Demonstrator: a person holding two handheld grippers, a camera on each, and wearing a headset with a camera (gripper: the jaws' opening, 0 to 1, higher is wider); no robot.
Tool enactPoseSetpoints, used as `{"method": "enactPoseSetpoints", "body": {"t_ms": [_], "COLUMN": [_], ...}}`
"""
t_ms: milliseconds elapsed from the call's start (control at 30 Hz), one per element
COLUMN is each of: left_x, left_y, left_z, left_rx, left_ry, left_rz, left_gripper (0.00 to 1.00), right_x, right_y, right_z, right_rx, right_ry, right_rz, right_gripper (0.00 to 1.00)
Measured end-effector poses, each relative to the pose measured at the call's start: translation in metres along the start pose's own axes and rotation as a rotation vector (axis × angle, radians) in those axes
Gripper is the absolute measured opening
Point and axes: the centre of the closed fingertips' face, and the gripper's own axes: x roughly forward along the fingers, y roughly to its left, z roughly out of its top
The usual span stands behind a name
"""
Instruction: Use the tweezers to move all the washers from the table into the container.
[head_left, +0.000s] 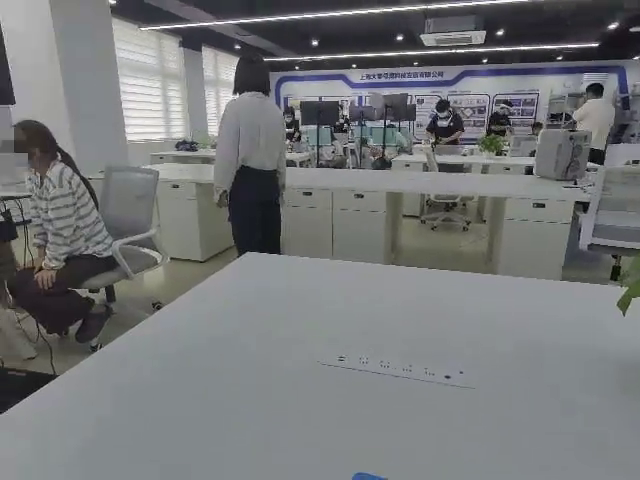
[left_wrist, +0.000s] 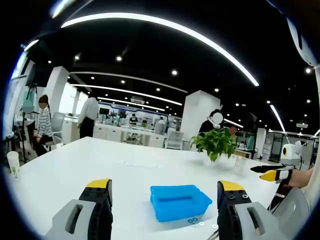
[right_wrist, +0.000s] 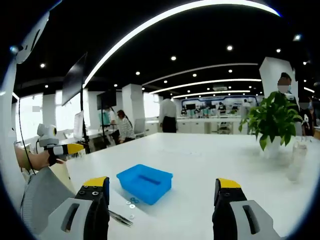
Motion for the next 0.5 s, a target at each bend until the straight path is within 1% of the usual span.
{"method": "enactPoseSetpoints", "body": {"t_ms": [500], "left_x": [-0.0011], "left_y": [-0.0006], "left_z": [-0.0018], "left_rx": [0.006], "left_ry": [0.013], "left_rz": [0.002], "left_gripper": [0.86], "right_x": [-0.0019], "right_y": [-0.0001], "right_z": [0.0002], "right_rx": [-0.001], "right_ry": [-0.002], "right_rz": [-0.001], "right_gripper": [0.85]}}
